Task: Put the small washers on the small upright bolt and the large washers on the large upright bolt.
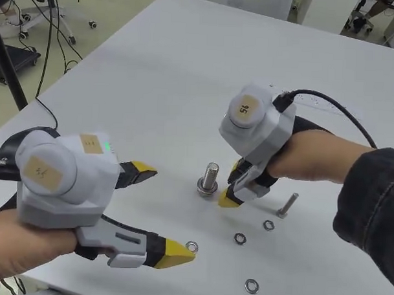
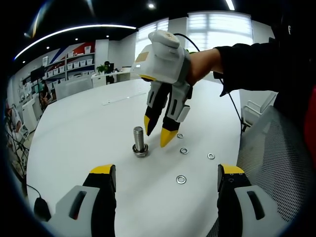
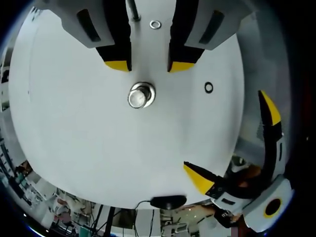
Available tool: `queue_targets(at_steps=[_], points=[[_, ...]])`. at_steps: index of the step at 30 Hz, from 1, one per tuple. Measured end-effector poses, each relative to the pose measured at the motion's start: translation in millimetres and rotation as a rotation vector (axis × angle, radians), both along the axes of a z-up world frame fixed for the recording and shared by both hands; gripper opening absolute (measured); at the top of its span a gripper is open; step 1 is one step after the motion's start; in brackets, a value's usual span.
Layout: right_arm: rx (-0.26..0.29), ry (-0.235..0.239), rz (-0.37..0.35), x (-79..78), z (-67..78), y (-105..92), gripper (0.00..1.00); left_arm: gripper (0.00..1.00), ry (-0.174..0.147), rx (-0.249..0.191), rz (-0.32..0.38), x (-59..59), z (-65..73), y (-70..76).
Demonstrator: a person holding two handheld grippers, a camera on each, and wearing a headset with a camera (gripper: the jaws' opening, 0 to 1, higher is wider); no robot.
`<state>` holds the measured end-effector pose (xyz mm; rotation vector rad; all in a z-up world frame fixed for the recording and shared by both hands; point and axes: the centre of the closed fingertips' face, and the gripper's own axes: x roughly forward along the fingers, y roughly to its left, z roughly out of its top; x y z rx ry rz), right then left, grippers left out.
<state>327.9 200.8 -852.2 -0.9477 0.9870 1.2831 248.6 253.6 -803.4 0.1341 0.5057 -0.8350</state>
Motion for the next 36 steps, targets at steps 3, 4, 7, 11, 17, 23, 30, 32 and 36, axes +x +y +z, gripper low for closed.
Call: queue_targets(at_steps=[3,4,7,11,17,23,30,32,36], points=[[0.007,-0.005,-0.003,-3.9,3.0,-3.4,0.30,0.85,0.000,-0.001,0.001,-0.3,0.3,0.2],[0.010,-0.003,-0.005,-5.3,3.8,-4.2,0.30,0.85,0.000,-0.002,0.000,-0.4,0.3,0.2],[0.024,0.003,-0.015,-10.5,6.5,-7.9,0.30,0.85,0.002,-0.001,-0.003,-1.0,0.1,-0.1],[0.032,0.005,-0.025,-16.1,8.7,-13.1,0.30,0.85,0.003,0.000,-0.008,-1.5,-0.2,-0.8],[0.050,0.013,-0.038,-27.9,13.0,-20.4,0.30,0.85,0.005,0.001,-0.016,-1.6,-0.3,-2.1],[0.055,0.020,-0.058,-34.9,14.2,-29.3,0.30,0.85,0.004,0.002,-0.019,-1.2,0.4,-2.4],[0.060,0.035,-0.083,-45.1,12.3,-39.6,0.30,0.85,0.004,0.006,-0.026,-1.6,0.1,-3.8],[0.060,0.040,-0.089,-48.3,11.1,-42.6,0.30,0.85,0.003,0.004,-0.025,-1.6,0.4,-3.8],[0.059,0.050,-0.102,-56.6,8.4,-50.2,0.30,0.85,0.003,0.004,-0.027,-1.7,0.5,-4.0]])
